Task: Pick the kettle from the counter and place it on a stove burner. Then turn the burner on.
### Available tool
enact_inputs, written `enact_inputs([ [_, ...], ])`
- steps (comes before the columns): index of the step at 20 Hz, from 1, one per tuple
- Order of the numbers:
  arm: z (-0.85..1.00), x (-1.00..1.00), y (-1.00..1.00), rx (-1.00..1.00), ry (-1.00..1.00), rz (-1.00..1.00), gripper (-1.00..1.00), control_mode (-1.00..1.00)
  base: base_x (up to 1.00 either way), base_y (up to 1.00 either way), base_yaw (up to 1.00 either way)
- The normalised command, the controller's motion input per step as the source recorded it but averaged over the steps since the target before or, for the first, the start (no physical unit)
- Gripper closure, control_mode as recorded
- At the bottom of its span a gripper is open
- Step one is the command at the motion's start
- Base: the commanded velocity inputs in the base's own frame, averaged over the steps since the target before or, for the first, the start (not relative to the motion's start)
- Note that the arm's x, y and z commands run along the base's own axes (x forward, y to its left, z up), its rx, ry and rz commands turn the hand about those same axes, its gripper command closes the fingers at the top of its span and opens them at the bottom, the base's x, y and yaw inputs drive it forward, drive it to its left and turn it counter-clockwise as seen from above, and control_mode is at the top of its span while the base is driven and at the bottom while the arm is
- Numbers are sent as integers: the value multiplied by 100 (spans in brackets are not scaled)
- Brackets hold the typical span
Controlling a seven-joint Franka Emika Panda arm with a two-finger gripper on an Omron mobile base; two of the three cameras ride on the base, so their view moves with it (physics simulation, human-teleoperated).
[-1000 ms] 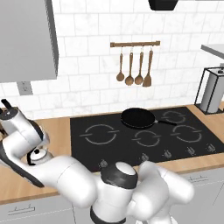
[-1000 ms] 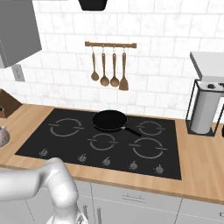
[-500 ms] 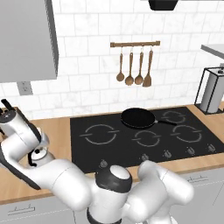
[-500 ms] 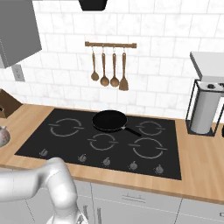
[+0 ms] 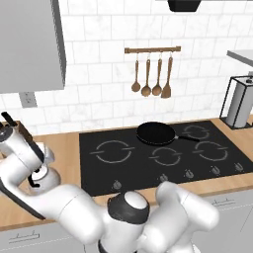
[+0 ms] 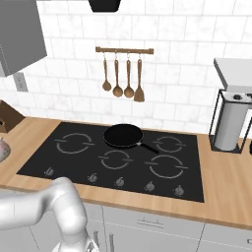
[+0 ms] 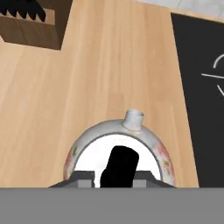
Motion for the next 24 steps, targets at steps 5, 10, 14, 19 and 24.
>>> enact_inputs([
  [5, 6, -38, -53, -13, -44, -1, 100, -100, 0, 0, 0],
  [10, 19, -22, -85, -16, -49, -5, 100, -100, 0, 0, 0],
  [14, 27, 9, -100, -3, -34, -10, 100, -100, 0, 0, 0],
  [19, 7, 40, -100, 2, -18, -3, 100, -100, 0, 0, 0],
  [24, 0, 64, -83, 14, 5, 13, 100, -100, 0, 0, 0],
])
